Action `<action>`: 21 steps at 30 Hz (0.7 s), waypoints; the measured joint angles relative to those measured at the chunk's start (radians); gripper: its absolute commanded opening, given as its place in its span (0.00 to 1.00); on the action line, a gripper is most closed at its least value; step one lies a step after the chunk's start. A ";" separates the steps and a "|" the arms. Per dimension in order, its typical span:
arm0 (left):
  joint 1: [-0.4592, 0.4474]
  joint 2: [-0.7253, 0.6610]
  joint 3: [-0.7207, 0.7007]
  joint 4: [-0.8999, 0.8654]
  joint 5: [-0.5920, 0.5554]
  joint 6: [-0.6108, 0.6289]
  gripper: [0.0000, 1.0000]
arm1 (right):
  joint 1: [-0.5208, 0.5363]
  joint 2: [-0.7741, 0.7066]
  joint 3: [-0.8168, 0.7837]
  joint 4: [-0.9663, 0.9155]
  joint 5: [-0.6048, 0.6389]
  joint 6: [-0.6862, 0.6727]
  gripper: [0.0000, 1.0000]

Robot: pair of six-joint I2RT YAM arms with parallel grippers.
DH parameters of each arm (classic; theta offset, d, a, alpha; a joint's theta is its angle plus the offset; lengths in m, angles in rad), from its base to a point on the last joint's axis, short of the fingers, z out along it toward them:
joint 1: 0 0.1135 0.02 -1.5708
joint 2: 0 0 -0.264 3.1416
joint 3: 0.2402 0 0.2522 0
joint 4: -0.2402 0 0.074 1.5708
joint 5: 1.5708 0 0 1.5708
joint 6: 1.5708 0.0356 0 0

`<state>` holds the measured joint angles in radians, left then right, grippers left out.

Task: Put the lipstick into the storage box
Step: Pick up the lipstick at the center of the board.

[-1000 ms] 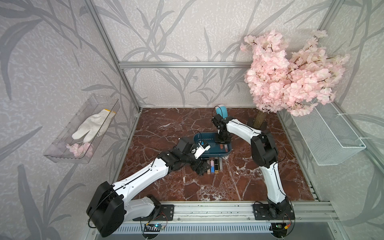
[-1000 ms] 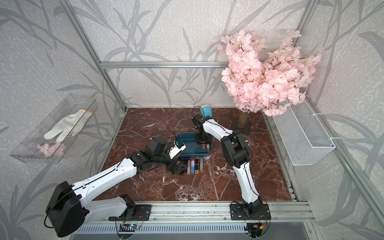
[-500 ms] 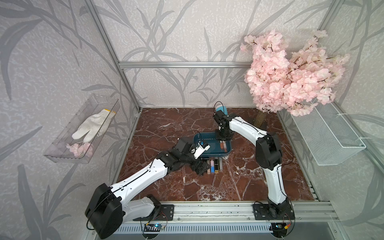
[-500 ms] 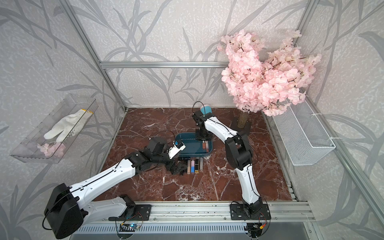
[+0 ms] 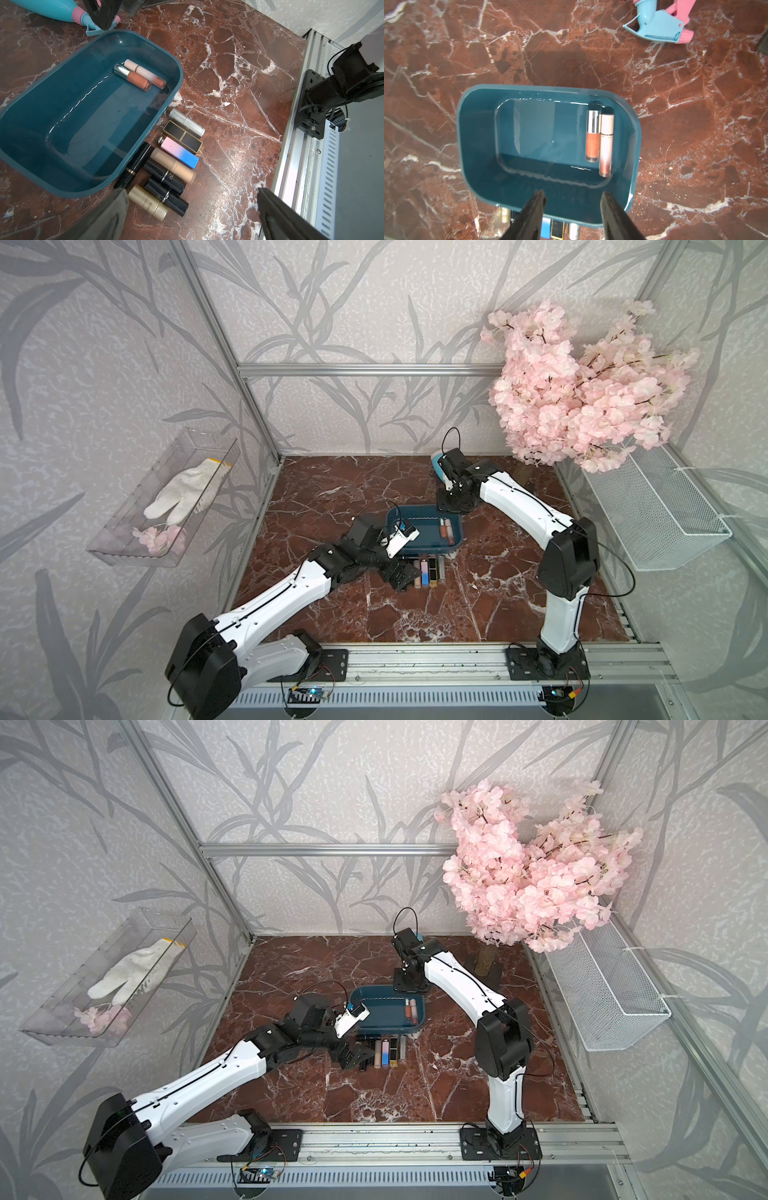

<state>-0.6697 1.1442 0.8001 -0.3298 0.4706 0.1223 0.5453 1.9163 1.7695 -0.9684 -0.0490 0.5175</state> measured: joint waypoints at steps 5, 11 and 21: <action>0.000 -0.023 -0.026 0.013 0.023 0.000 1.00 | 0.006 -0.089 -0.082 0.021 -0.053 -0.014 0.54; -0.005 -0.052 -0.078 0.016 0.066 -0.003 1.00 | 0.018 -0.187 -0.179 0.031 -0.106 -0.034 0.56; -0.024 -0.101 -0.144 0.039 0.085 -0.025 1.00 | 0.025 -0.335 -0.312 0.043 -0.181 -0.054 0.56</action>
<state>-0.6933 1.0428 0.6563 -0.2909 0.5560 0.0975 0.5705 1.5814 1.4578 -0.9257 -0.2302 0.4633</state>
